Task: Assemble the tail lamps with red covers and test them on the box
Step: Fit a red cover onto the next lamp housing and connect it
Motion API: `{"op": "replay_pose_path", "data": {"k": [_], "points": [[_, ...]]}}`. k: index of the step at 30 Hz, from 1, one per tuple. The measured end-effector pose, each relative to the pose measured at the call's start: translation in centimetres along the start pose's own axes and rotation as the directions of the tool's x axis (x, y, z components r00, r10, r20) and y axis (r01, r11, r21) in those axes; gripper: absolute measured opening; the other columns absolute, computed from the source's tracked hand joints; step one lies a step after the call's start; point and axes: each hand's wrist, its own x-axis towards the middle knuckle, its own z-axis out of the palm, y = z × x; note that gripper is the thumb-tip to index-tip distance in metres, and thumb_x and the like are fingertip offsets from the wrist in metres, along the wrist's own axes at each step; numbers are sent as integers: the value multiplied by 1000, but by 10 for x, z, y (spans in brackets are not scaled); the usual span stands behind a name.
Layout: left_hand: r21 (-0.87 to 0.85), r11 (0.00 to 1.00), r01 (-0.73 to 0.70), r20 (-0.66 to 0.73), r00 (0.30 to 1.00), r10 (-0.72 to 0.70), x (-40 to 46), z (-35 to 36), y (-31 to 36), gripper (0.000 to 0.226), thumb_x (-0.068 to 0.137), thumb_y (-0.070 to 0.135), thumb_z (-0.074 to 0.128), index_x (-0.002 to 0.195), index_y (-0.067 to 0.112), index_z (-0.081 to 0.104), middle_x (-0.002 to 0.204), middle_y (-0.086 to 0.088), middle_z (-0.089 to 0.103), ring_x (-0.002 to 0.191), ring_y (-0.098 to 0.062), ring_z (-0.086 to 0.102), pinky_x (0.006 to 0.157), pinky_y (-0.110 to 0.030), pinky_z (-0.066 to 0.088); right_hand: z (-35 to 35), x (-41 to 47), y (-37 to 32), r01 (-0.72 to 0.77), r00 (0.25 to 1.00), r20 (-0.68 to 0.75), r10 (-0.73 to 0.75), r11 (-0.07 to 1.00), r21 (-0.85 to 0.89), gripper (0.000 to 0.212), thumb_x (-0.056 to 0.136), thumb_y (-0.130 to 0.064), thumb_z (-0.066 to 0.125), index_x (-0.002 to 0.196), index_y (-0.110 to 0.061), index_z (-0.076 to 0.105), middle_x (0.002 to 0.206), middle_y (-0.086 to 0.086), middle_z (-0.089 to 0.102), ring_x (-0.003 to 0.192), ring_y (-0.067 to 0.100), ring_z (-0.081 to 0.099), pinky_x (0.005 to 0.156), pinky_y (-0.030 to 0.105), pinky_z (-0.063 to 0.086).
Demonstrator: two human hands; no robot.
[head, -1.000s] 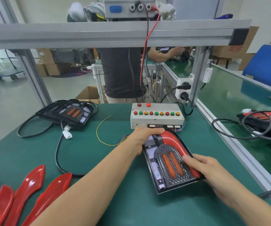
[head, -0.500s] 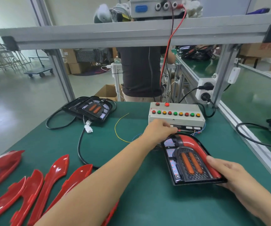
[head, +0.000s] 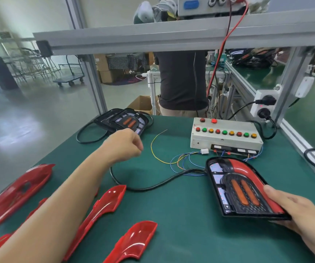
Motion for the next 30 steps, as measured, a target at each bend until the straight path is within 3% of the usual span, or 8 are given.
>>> {"op": "replay_pose_path", "data": {"k": [3, 7, 9, 12, 17, 25, 30], "points": [[139, 982, 128, -86, 989, -117, -5, -13, -30, 23, 77, 12, 64, 67, 32, 60, 83, 9, 65, 85, -17, 62, 82, -32, 52, 1, -2, -3, -30, 999, 23, 29, 999, 31, 39, 66, -53, 66, 89, -24, 79, 90, 13, 76, 76, 25, 74, 59, 27, 60], [311, 913, 265, -71, 964, -256, -11, -22, -62, 22, 80, 11, 61, 94, 26, 69, 105, 0, 68, 99, -23, 63, 88, -37, 52, 4, -6, -5, -21, 999, 29, 20, 999, 42, 32, 73, -46, 65, 89, -22, 79, 91, 16, 76, 79, 29, 74, 78, 39, 53], [267, 927, 265, 24, 959, -281, -14, -22, -74, 23, 81, 11, 67, 101, 20, 71, 106, -2, 69, 100, -22, 63, 91, -35, 50, 5, -6, -6, -22, 1000, 13, 22, 998, 50, 33, 73, -45, 65, 90, -21, 79, 91, 16, 76, 80, 31, 74, 85, 41, 52], [154, 951, 270, 139, 947, -291, -22, -20, -85, 28, 79, 10, 72, 107, 12, 70, 108, -5, 69, 102, -20, 62, 95, -31, 47, 6, -5, -5, -30, 1000, 1, 30, 998, 58, 34, 73, -45, 66, 89, -19, 79, 91, 16, 76, 80, 31, 74, 83, 39, 53], [60, 942, 331, 147, 930, -336, -31, -23, -103, 29, 80, 14, 73, 109, 13, 67, 110, -3, 65, 106, -20, 59, 101, -34, 42, 5, -4, -3, -28, 1000, 6, 28, 998, 62, 41, 67, -51, 68, 89, -18, 79, 92, 15, 76, 81, 31, 74, 72, 38, 61], [62, 933, 353, 179, 916, -359, -43, -25, -125, 28, 81, 13, 70, 109, 16, 66, 109, 0, 66, 104, -18, 60, 100, -33, 43, 6, -4, -4, -6, 1000, 7, 5, 997, 73, 37, 72, -47, 65, 88, -18, 79, 91, 15, 76, 80, 30, 74, 81, 38, 52], [192, 919, 344, 284, 877, -387, -59, -37, -142, 37, 77, -1, 56, 100, 25, 67, 100, 5, 70, 96, -11, 64, 91, -33, 52, 6, -2, -4, -5, 1000, -4, 5, 997, 75, 36, 77, -45, 64, 89, -15, 79, 92, 17, 75, 82, 33, 73, 87, 42, 52]]}}
